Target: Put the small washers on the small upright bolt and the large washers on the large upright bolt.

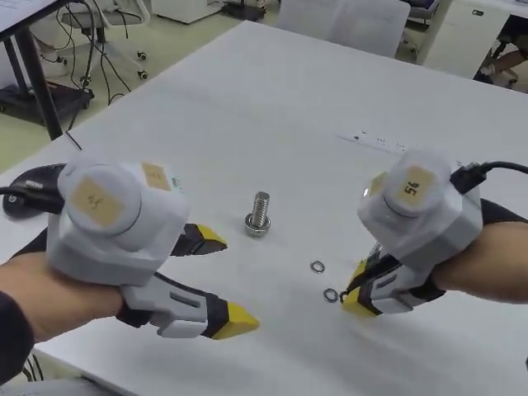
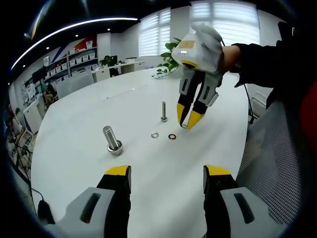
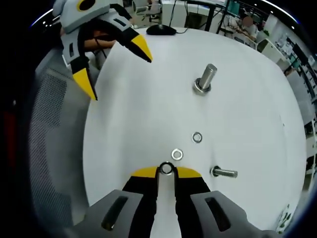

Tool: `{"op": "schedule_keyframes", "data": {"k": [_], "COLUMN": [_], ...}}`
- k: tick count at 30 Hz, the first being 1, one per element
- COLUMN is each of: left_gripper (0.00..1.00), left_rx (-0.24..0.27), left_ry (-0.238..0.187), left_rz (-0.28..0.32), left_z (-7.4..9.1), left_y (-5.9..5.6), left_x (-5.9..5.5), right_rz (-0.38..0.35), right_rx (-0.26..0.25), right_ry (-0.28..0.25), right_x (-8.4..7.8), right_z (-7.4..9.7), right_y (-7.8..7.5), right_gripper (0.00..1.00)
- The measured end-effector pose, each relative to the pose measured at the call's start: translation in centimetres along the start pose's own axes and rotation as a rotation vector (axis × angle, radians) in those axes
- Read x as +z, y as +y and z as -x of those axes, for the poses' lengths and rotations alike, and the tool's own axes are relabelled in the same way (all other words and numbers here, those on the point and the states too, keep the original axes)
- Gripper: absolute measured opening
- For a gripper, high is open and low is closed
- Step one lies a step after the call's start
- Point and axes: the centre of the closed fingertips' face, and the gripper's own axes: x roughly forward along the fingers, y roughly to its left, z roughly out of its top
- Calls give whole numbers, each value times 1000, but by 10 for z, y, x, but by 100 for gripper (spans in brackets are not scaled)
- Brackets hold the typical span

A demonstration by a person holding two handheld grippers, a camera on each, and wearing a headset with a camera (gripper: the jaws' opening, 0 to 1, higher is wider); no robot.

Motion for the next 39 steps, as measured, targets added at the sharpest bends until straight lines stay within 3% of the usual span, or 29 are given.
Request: {"op": "schedule_keyframes", "data": {"k": [14, 29, 39], "left_gripper": [58, 58, 58], "left_rx": [-5, -4, -7], "left_ry": [2, 4, 5], "left_rz": [0, 0, 2], "left_z": [-1, -1, -2], "left_y": [0, 1, 0], "left_x": [0, -1, -1], "right_rz": [-62, -72, -50], "right_rx": [-65, -147, -170], "right_ry": [3, -20, -19], "right_x": [-19, -12, -1], "right_z": [24, 47, 45], "right_y": [-27, -55, -72], "right_gripper": [13, 13, 13]}}
